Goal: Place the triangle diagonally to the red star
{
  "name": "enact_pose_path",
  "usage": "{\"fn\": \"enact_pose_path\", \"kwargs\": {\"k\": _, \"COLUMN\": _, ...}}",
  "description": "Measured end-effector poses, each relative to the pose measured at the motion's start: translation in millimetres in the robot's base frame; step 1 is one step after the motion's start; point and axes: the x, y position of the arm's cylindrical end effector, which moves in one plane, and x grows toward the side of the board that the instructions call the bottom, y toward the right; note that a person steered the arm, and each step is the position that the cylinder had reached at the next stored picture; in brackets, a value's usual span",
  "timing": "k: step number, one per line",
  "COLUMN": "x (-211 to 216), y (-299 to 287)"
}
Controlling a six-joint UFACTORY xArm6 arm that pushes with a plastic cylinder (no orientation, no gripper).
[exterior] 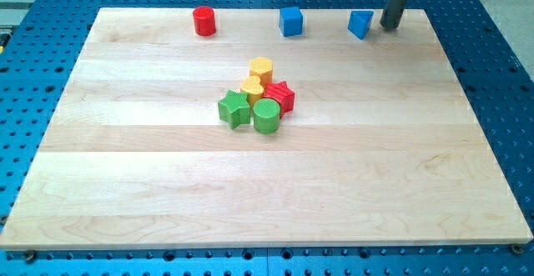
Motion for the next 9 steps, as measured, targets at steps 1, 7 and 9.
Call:
{"fn": "enact_pose_path", "kwargs": {"k": 1, "x": 0.0, "y": -14.5}}
{"fn": "enact_pose_path", "kwargs": {"k": 7, "x": 77.3, "y": -86.0}}
{"fn": "enact_pose_path", "kwargs": {"k": 9, "x": 77.3, "y": -85.0}}
